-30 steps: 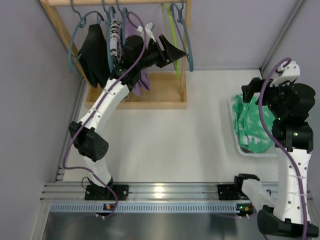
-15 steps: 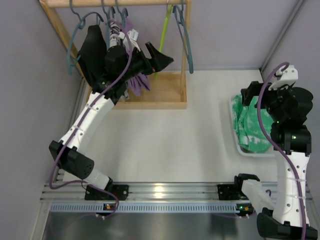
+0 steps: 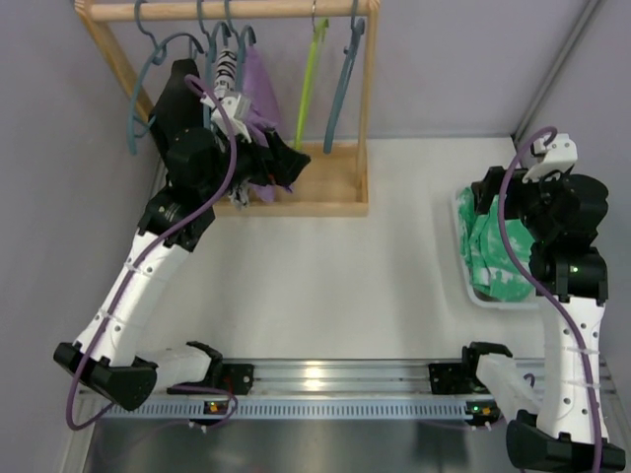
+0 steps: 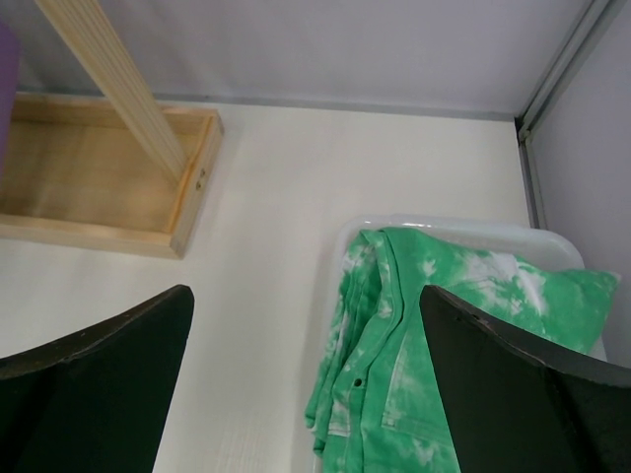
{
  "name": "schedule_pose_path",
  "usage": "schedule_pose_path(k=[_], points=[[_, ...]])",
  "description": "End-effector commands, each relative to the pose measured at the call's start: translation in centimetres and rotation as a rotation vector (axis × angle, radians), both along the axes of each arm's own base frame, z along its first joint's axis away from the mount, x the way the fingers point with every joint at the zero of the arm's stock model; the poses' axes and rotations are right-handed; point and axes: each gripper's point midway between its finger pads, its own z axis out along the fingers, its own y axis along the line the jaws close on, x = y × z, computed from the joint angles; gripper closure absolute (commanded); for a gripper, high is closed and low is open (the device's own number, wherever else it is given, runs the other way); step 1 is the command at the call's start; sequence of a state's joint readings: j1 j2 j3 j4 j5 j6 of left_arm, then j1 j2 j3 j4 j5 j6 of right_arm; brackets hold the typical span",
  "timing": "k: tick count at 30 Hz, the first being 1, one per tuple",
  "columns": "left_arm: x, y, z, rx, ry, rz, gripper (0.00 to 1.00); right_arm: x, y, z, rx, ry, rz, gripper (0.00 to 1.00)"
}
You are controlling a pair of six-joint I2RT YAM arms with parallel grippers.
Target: Remove the trousers from the hanger
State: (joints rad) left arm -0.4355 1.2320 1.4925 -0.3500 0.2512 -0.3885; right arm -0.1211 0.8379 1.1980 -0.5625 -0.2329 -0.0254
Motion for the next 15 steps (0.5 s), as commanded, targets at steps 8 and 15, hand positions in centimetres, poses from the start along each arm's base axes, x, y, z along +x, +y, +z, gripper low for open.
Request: schedule_pose_path(k=[8, 15], points=[[-1.5, 0.1, -1.4, 0.111, 0.042, -0.068, 0.01, 0.0, 0.6, 1.6, -0.011, -0.053, 0.045, 0.01], [-6.2, 1.2, -7.8, 0.364, 0.151, -0.263, 0.01, -2.3, 4.0, -1.0, -0.021, 0.072, 0.270, 0.01]])
